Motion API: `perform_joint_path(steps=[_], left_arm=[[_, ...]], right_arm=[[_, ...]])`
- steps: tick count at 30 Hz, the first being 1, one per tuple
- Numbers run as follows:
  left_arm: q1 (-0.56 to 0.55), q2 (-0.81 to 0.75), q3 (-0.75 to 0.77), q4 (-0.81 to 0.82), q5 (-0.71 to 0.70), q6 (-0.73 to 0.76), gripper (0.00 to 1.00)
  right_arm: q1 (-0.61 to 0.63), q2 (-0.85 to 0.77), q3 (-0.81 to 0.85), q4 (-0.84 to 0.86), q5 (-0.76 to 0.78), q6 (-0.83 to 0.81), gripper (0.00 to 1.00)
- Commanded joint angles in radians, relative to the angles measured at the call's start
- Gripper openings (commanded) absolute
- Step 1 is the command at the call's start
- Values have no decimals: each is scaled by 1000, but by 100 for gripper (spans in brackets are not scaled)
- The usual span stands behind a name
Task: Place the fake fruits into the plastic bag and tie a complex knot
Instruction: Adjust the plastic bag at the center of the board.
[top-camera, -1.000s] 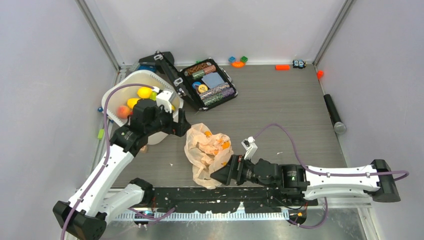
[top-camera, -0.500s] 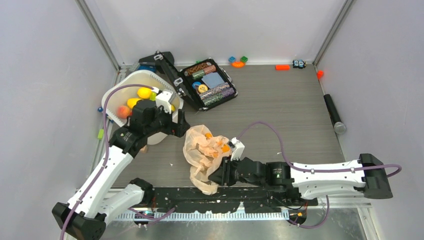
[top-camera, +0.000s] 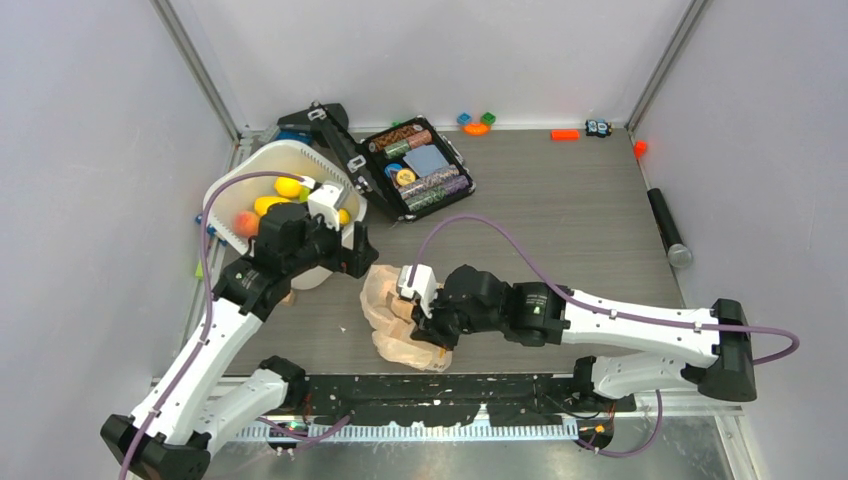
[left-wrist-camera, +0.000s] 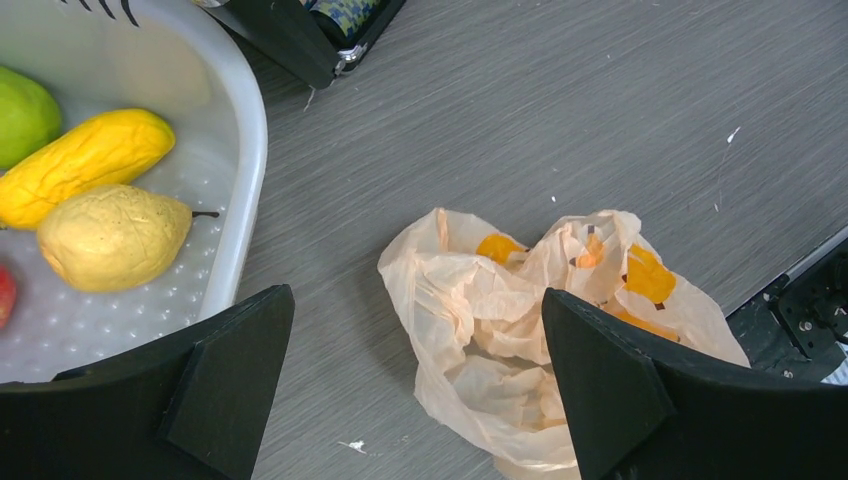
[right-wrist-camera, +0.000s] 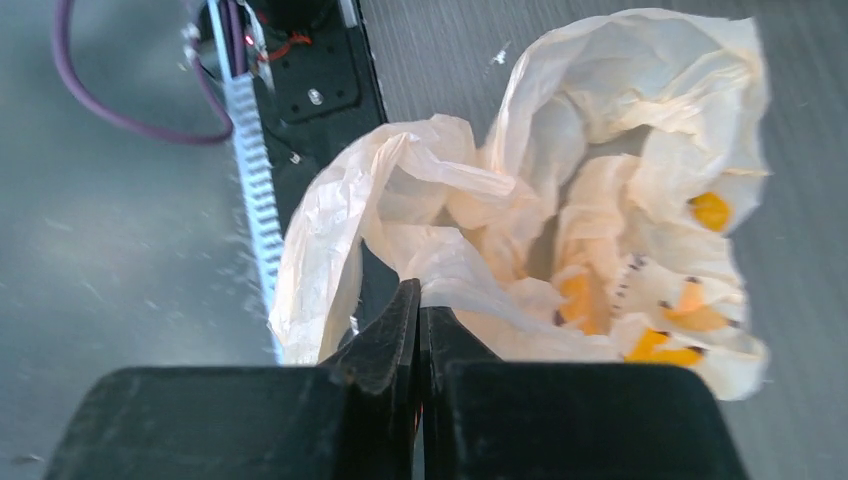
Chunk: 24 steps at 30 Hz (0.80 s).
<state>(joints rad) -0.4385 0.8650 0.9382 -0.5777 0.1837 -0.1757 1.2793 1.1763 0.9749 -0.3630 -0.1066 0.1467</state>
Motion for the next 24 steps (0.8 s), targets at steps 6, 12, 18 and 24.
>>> perform_joint_path(steps=[6,12,18,24], left_arm=[[-3,56,8,-4,90,9,99],[-27,202,41,-53,204,-11,99],[-81,304,51,-83,195,-21,99],[-100,393,60,-112,238,-47,92]], right_arm=[[0,-84,-60,-44,13,-255,5],[0,-181,-182,-9,42,-117,46],[0,-343,-279,84,91,8,78],[-12,-390,-272,60,277,104,92]])
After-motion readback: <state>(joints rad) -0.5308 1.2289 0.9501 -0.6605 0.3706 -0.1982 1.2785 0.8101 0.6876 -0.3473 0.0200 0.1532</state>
